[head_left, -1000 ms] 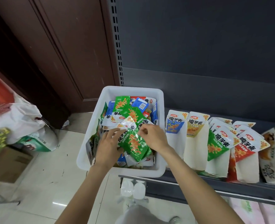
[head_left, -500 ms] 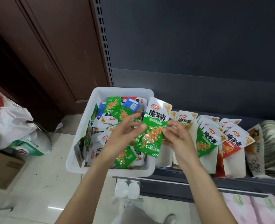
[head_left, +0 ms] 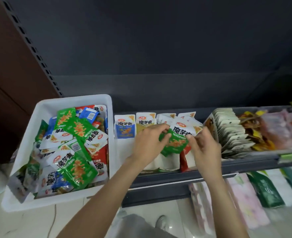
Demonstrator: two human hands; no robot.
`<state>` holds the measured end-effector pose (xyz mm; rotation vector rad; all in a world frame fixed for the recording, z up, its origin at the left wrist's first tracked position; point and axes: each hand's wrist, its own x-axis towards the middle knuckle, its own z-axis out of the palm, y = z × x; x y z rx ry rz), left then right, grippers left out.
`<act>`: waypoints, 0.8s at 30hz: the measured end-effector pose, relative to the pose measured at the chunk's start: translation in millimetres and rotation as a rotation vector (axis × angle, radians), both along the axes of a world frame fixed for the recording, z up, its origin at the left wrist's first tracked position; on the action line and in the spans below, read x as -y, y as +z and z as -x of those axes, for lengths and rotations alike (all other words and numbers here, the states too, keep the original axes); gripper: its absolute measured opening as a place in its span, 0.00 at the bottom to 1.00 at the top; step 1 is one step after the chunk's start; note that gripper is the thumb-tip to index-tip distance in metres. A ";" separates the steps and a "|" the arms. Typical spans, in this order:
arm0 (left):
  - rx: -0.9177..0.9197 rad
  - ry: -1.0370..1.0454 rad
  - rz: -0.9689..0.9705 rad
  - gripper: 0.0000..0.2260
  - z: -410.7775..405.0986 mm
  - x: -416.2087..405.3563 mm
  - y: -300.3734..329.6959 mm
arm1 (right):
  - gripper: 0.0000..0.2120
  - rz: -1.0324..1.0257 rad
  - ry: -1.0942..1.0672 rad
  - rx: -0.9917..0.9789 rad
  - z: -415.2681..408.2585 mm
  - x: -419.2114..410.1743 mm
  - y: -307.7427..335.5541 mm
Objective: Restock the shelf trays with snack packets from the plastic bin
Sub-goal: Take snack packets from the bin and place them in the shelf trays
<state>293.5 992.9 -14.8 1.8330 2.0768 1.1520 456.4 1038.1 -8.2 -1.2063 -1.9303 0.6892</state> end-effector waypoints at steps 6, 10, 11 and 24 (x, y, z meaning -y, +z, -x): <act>-0.063 0.135 0.019 0.04 8.1 -21.4 -31.2 | 0.09 -0.067 -0.056 0.245 18.1 -17.5 -42.1; -0.097 0.145 0.046 0.05 12.1 -23.5 -38.8 | 0.11 -0.105 -0.099 0.377 25.3 -23.1 -60.0; -0.094 0.146 0.047 0.05 12.9 -23.2 -39.2 | 0.12 -0.109 -0.120 0.382 26.1 -22.9 -62.6; -0.167 0.371 -0.230 0.10 85.7 88.0 -20.4 | 0.05 -0.157 0.270 -0.003 66.9 22.7 -7.1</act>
